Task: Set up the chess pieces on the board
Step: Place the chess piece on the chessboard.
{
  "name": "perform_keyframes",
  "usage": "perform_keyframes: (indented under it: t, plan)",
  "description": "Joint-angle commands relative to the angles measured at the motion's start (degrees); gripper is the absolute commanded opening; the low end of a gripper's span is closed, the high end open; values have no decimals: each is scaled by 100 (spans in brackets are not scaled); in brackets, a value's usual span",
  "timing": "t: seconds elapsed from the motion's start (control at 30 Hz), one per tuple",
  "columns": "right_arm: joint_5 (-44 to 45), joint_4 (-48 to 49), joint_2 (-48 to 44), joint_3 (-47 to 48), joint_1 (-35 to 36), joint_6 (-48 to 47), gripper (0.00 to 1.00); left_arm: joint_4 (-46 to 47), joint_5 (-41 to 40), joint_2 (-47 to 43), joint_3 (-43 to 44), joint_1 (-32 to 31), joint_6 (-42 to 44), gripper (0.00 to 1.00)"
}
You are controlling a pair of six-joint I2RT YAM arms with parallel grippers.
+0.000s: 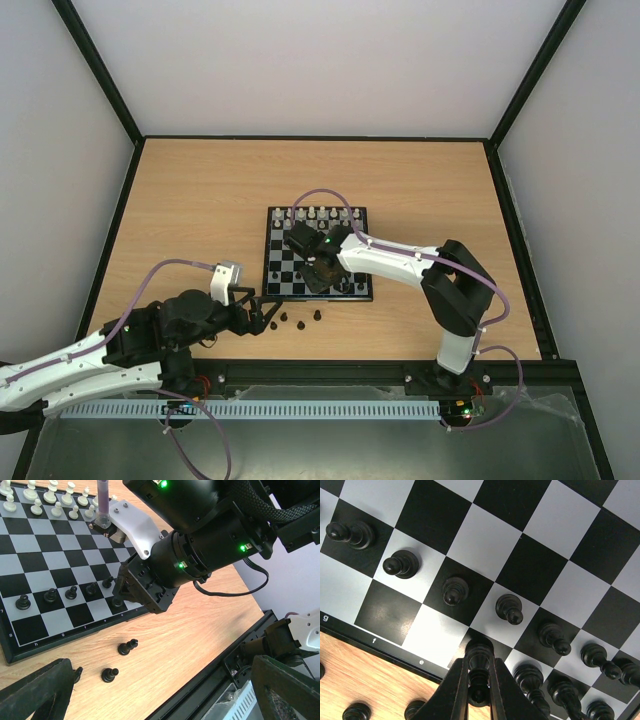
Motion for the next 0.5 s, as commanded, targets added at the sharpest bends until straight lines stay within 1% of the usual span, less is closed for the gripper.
perform_keyframes:
  t: [0.0,0.23,0.47]
  plan:
    - [-55,-111,109,-10,-19,-61,2,48,10,-21,15,-41,66,99]
    - [-46,-116,75,-63,-25,-55,2,47,1,-16,12,-38,60,99]
    - [-46,-143,-17,-133,-19,-27,4,48,-8,-6,5,-36,62,100]
